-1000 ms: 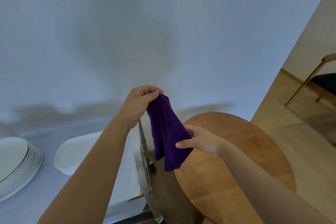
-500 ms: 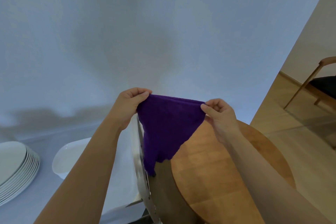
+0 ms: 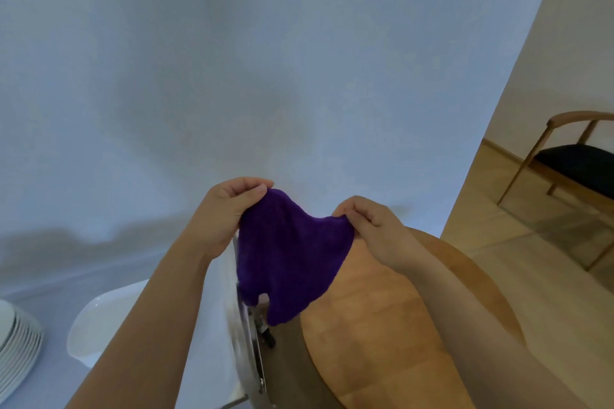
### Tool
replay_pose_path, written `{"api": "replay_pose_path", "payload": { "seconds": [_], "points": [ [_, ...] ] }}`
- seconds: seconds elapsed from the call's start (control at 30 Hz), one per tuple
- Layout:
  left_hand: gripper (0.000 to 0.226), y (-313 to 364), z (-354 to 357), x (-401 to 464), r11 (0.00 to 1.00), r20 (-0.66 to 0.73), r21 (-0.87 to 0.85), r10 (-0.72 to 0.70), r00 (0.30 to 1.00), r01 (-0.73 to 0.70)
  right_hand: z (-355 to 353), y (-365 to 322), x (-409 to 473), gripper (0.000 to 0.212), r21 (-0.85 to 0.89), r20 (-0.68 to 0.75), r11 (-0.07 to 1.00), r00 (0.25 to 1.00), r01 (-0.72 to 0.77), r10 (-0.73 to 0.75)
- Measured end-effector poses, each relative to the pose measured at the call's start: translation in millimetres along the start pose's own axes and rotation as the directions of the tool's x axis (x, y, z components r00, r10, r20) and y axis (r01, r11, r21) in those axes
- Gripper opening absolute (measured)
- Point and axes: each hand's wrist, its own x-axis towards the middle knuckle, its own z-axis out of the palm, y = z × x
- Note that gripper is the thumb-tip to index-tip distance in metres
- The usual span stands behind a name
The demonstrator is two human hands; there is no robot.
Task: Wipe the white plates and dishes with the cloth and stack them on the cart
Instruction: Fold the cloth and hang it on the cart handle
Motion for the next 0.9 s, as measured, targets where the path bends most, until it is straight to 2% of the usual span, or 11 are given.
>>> {"api": "replay_pose_path", "payload": {
  "seconds": [0.1, 0.13, 0.23, 0.3, 0.37, 0.43, 0.53, 0.67, 0.73, 0.83, 0.9],
  "points": [
    [0.015, 8, -2, 4, 1.000, -0.054, 0.014, 0.021, 0.998, -0.021, 3, 2, -2, 0.037, 0.154, -0.028, 0.983, 0.994, -0.101, 0.106],
    [0.015, 10, -5, 4, 0.999, -0.059, 0.038, 0.030, 0.998, -0.027, 2, 3, -2, 0.033, 0.125, -0.041, 0.985, 0.991, -0.118, 0.124],
    [0.017, 13, -8, 5, 0.991, -0.038, 0.128, 0.053, 0.998, -0.048, 0, 2, -1, 0.011, -0.142, -0.064, 0.985, 0.994, -0.098, 0.089],
    [0.019, 12, -12, 3, 0.984, -0.037, 0.167, 0.065, 0.997, -0.058, -3, -1, 1, 0.016, -0.189, -0.133, 0.980, 0.991, -0.057, 0.032],
    [0.020, 11, -18, 1, 0.984, -0.030, 0.161, 0.076, 0.997, -0.070, -9, -6, 4, 0.019, -0.135, -0.196, 0.991, 0.980, 0.012, -0.039],
    [0.019, 8, -21, 0, 0.994, -0.020, 0.101, 0.039, 0.999, -0.037, -12, -11, 9, 0.017, -0.021, -0.214, 0.999, 0.976, 0.024, -0.028],
    [0.018, -2, -20, -3, 0.994, -0.013, 0.102, -0.025, 1.000, 0.026, -13, -17, 13, 0.015, 0.083, -0.212, 0.996, 0.977, 0.024, -0.006],
    [0.022, -1, -16, -4, 0.997, 0.006, 0.071, -0.038, 0.999, 0.038, -20, -26, 15, 0.018, 0.127, -0.177, 0.990, 0.984, 0.058, -0.035],
    [0.027, 5, -8, -3, 0.995, -0.037, 0.073, -0.070, 0.997, 0.073, -22, -31, 16, 0.020, 0.132, -0.151, 0.987, 0.986, 0.086, -0.066],
    [0.030, 16, 5, -5, 0.969, -0.054, 0.240, -0.049, 0.997, 0.061, -21, -38, 17, 0.021, 0.163, -0.122, 0.978, 0.987, 0.127, -0.107],
    [0.043, 25, 7, -7, 0.928, 0.100, 0.372, -0.049, 0.994, 0.009, -21, -39, 17, 0.021, 0.187, -0.111, 0.973, 0.987, 0.136, -0.117]
  ]
}}
